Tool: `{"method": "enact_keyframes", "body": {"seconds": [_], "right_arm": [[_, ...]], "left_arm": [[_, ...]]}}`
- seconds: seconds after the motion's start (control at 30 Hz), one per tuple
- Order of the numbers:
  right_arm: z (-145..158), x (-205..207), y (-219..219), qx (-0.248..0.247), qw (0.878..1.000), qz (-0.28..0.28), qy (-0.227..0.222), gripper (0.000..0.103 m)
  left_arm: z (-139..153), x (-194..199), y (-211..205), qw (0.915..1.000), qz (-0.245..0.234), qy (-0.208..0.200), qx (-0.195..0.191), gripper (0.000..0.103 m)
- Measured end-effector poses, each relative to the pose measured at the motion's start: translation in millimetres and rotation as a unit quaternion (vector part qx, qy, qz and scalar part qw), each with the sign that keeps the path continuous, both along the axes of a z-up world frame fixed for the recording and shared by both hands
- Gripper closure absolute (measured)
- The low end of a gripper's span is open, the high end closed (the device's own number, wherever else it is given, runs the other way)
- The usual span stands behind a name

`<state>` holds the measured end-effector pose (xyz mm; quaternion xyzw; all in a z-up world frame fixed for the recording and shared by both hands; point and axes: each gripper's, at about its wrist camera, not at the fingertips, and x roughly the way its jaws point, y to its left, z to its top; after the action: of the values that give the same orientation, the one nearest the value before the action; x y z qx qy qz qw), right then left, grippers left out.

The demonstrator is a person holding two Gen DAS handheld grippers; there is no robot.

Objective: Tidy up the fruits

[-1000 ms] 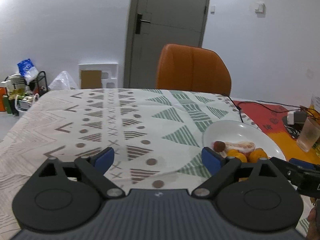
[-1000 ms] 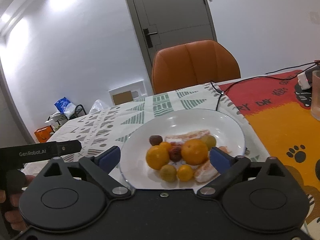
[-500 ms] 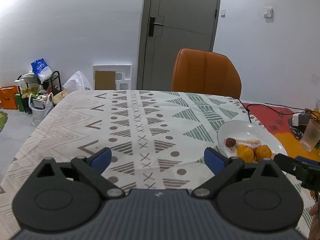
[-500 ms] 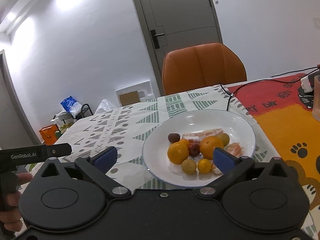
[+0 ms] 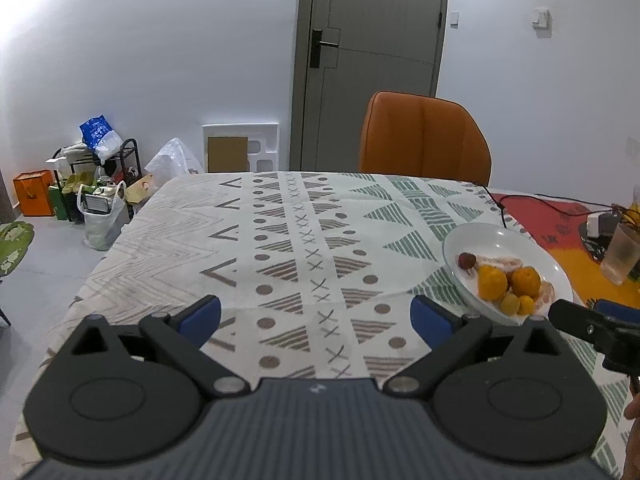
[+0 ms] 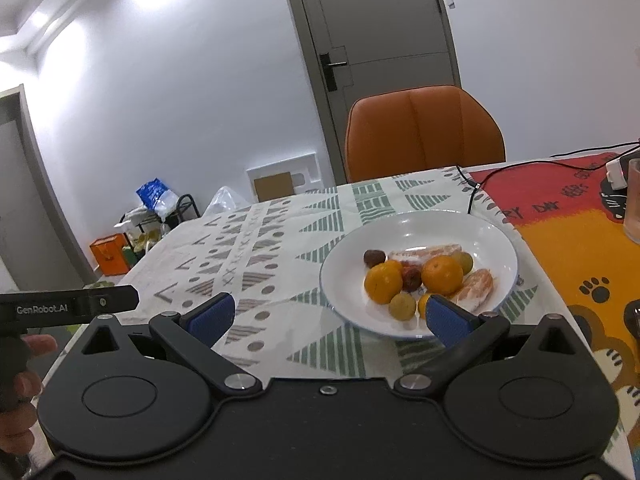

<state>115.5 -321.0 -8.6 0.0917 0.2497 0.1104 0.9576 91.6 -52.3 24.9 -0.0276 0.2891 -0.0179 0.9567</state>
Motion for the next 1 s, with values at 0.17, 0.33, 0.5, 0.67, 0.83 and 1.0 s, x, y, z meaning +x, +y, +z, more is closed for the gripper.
{"method": "enact_keyframes", "body": {"seconds": [0.17,0.33,0.5,0.67,0.83,1.0], "right_arm": [[1.6,-12.4,3.1,0.0,1.0,0.005,0.002,0.0],[5.1,-25.8,4.9,0.0,1.0,0.012,-0.002,0.0],[13.1,-40.2,9.6,-0.012,1.0,0.024,-0.008,0.0],[23.1,-61.6,12.8,-0.016,0.999,0.037,-0.028,0.0],[31.0,-80.9,13.3,-0.019,0.998,0.037,-0.043,0.0],[35.1,-99.2,15.1,-0.023,0.997,0.045,-0.052,0.0]], "left_arm": [[0.4,-16.1,2.3,1.0,0.0,0.006,0.006,0.002],[3.2,-34.5,5.1,1.0,0.002,0.002,0.006,0.002],[8.0,-53.3,7.8,0.9999,0.005,-0.003,0.008,0.002],[12.0,-73.8,11.5,0.9999,0.01,-0.01,0.005,0.002],[16.3,-94.3,14.7,0.9997,0.013,-0.02,0.005,0.002],[17.9,-115.4,17.6,0.9995,0.012,-0.028,0.004,0.002]]}}
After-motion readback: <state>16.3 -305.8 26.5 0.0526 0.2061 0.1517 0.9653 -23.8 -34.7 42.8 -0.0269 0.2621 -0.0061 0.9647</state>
